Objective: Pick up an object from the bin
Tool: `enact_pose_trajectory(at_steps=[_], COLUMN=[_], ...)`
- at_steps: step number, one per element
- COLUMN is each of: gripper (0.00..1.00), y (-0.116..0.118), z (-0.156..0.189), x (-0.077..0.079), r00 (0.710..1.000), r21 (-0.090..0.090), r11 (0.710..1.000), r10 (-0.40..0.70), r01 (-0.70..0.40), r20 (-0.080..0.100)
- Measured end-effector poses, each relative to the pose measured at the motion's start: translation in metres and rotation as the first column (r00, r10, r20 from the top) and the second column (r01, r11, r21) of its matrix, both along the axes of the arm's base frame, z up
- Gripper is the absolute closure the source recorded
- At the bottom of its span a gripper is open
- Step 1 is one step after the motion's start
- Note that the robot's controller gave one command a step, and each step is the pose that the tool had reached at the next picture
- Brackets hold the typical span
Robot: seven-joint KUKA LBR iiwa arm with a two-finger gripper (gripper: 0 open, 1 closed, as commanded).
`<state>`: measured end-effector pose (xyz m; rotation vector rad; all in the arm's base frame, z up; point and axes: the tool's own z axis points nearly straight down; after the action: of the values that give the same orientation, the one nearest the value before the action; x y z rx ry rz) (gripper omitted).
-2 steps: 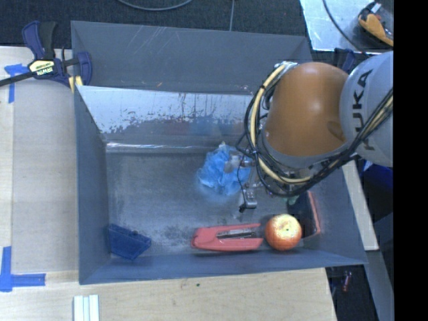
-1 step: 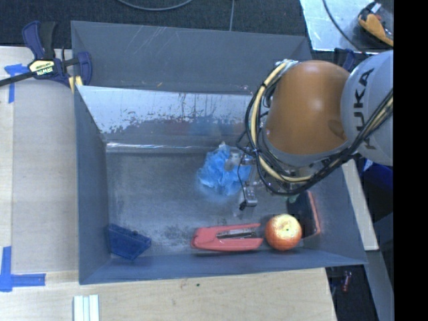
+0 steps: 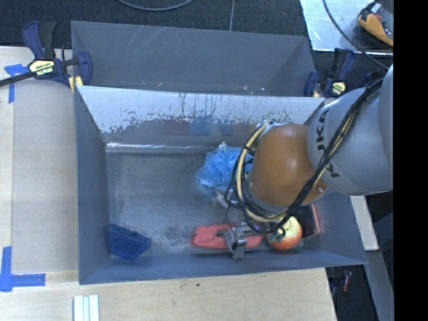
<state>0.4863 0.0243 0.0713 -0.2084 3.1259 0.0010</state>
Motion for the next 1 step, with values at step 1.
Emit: enact_pose_trajectory(at_steps=[1], gripper=[0.0], y=[-0.004], z=[0.0591], x=[-0.0024], r00=[1.0], r21=[0.0], r11=[1.0], r10=[0.024], r01=[-0.024], r20=[0.008])
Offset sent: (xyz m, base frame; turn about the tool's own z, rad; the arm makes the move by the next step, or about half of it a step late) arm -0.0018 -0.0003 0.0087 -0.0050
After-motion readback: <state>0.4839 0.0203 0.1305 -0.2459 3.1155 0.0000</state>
